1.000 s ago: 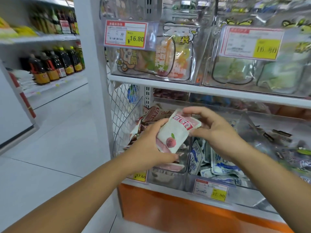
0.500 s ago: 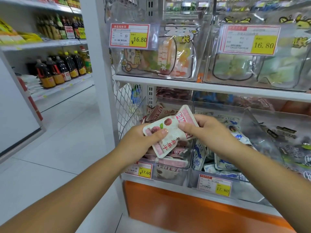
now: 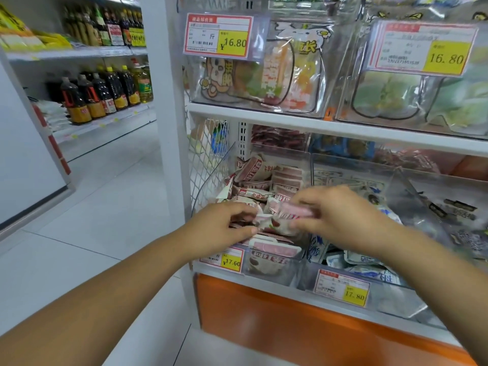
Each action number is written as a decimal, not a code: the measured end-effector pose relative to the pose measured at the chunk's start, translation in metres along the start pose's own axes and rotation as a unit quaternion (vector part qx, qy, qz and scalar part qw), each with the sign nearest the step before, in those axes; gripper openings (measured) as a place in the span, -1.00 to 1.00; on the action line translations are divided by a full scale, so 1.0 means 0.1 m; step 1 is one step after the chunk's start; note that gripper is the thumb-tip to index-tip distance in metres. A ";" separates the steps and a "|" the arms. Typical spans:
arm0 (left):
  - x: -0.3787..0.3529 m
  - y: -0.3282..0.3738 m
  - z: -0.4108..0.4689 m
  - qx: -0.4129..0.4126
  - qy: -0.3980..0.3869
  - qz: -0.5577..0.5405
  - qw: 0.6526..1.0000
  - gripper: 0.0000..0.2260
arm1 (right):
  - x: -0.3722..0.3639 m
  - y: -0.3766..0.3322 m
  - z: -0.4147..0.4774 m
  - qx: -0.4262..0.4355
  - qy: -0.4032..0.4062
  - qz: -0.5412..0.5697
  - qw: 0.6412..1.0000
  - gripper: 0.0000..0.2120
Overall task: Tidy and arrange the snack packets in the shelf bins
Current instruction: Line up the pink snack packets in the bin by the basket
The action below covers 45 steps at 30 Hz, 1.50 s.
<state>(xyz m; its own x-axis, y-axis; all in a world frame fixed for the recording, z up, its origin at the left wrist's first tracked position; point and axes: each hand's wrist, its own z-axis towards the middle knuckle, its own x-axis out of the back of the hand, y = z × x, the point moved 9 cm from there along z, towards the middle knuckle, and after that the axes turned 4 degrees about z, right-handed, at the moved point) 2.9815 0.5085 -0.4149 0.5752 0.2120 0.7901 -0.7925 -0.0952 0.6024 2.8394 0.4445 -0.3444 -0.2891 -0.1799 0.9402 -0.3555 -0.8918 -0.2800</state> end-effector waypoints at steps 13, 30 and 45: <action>0.08 -0.04 0.04 -0.023 0.040 0.001 0.999 -0.55 | -0.54 -0.04 0.31 0.006 -0.092 -0.206 0.974 -0.84; -0.30 0.04 0.73 0.006 -0.094 -0.034 0.995 -0.20 | -0.54 0.56 0.75 -0.025 -0.308 -0.125 0.943 -0.84; -0.37 -0.06 0.54 -0.061 -0.184 0.057 0.979 -0.40 | -0.64 0.85 1.32 -0.064 -0.310 -0.137 0.939 -0.61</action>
<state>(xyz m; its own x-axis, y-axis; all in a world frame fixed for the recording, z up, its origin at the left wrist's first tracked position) 2.9756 0.4484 -0.4418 0.4985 -0.1605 0.8519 -0.8609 0.0241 0.5082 2.9447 0.3253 -0.4034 0.3867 -0.1938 0.9016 -0.4564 -0.8898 0.0045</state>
